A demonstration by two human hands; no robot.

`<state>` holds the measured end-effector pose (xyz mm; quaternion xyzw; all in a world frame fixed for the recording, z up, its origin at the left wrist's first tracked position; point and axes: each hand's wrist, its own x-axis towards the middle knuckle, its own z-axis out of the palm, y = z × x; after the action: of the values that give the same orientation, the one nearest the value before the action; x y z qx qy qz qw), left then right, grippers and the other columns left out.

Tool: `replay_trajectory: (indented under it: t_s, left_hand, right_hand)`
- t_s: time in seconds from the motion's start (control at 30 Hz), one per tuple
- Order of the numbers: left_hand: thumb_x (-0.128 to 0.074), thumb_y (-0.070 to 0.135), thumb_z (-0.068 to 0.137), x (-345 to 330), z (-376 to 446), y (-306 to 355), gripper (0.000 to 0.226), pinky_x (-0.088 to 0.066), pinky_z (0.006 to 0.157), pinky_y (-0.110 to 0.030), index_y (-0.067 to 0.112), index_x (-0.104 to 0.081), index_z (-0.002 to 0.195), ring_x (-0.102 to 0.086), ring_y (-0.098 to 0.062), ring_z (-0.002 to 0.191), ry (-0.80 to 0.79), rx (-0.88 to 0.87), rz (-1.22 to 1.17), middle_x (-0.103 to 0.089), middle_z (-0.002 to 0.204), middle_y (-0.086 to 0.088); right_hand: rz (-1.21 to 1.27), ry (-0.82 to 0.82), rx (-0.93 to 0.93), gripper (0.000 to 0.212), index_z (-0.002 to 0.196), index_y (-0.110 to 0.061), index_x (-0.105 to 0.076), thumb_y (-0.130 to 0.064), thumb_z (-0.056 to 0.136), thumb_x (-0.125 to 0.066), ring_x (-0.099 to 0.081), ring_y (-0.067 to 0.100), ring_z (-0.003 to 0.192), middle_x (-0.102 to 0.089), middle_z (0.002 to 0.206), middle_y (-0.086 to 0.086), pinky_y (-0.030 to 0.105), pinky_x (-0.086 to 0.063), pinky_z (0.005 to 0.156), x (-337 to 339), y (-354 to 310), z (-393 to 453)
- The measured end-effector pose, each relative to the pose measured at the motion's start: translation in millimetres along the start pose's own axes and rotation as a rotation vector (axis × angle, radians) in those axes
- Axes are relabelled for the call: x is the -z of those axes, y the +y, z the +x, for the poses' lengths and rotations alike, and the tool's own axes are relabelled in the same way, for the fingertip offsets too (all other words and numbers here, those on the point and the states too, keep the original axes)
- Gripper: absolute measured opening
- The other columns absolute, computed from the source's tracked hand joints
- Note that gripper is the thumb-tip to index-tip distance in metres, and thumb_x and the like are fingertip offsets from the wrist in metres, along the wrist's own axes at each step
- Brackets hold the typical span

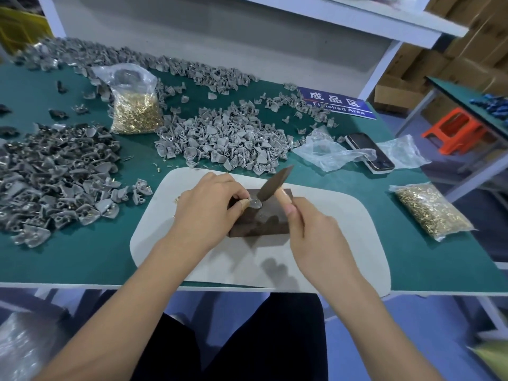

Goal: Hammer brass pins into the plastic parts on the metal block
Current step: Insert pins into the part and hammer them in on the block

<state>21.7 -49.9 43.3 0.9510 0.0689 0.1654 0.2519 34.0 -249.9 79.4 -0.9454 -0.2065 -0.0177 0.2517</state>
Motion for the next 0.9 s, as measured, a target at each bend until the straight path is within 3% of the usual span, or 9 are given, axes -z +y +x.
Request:
replay_trajectory:
  t_s: [0.07, 0.2, 0.27, 0.37, 0.73, 0.9]
  left_hand:
    - [-0.064, 0.044, 0.094, 1.2, 0.9, 0.7, 0.008, -0.043, 0.072, -0.032, 0.039, -0.069, 0.095, -0.046, -0.008, 0.105, -0.006, 0.007, -0.001, -0.060, 0.100, 0.019]
    - [-0.065, 0.043, 0.094, 2.6, 0.6, 0.4, 0.006, -0.042, 0.072, -0.032, 0.039, -0.068, 0.095, -0.045, -0.008, 0.105, -0.008, 0.012, 0.004, -0.060, 0.100, 0.019]
    - [-0.065, 0.043, 0.094, 2.9, 0.5, 1.0, 0.006, -0.044, 0.073, -0.033, 0.038, -0.067, 0.095, -0.045, -0.008, 0.104, -0.011, 0.004, 0.012, -0.060, 0.101, 0.019]
    - [-0.064, 0.042, 0.095, 4.3, 1.6, 1.8, 0.006, -0.043, 0.071, -0.032, 0.036, -0.065, 0.094, -0.045, -0.009, 0.102, -0.022, -0.013, 0.029, -0.060, 0.100, 0.018]
    - [-0.069, 0.034, 0.092, 4.3, 0.4, -1.9, 0.006, -0.049, 0.080, -0.036, 0.035, -0.069, 0.097, -0.050, -0.011, 0.102, -0.014, -0.051, -0.064, -0.063, 0.097, 0.018]
    - [-0.069, 0.037, 0.092, 4.2, -0.8, -0.9, 0.003, -0.051, 0.079, -0.039, 0.037, -0.071, 0.095, -0.050, -0.012, 0.102, 0.005, -0.032, -0.063, -0.063, 0.097, 0.018]
  right_hand:
    - [0.021, 0.007, -0.018, 0.033, 0.101, -0.028, -0.057, -0.046, 0.106, -0.030, -0.056, 0.034, 0.071, -0.061, 0.072, 0.003, 0.050, -0.050, 0.066, 5.0, 6.9, 4.4]
    - [0.132, 0.181, 0.016, 0.032, 0.105, -0.031, -0.060, -0.046, 0.107, -0.032, -0.050, 0.030, 0.067, -0.054, 0.065, -0.004, 0.050, -0.045, 0.060, 3.7, 5.7, 3.9]
    - [0.096, 0.111, 0.026, 0.031, 0.105, -0.029, -0.057, -0.045, 0.106, -0.031, -0.051, 0.033, 0.065, -0.053, 0.064, -0.001, 0.050, -0.045, 0.060, -1.3, 2.4, 0.2]
    - [0.017, -0.034, -0.002, 0.028, 0.090, -0.028, -0.047, -0.043, 0.108, -0.032, -0.053, 0.036, 0.068, -0.056, 0.067, 0.005, 0.052, -0.048, 0.064, -0.6, 4.2, 2.1]
    - [0.040, -0.045, -0.011, 0.030, 0.096, -0.024, -0.048, -0.045, 0.108, -0.030, -0.051, 0.037, 0.066, -0.055, 0.067, 0.009, 0.050, -0.046, 0.061, 0.4, 3.6, 0.5]
    - [0.025, -0.069, 0.027, 0.029, 0.093, -0.026, -0.049, -0.044, 0.108, -0.032, -0.051, 0.033, 0.067, -0.053, 0.066, 0.001, 0.048, -0.047, 0.062, 6.3, 7.2, 5.1]
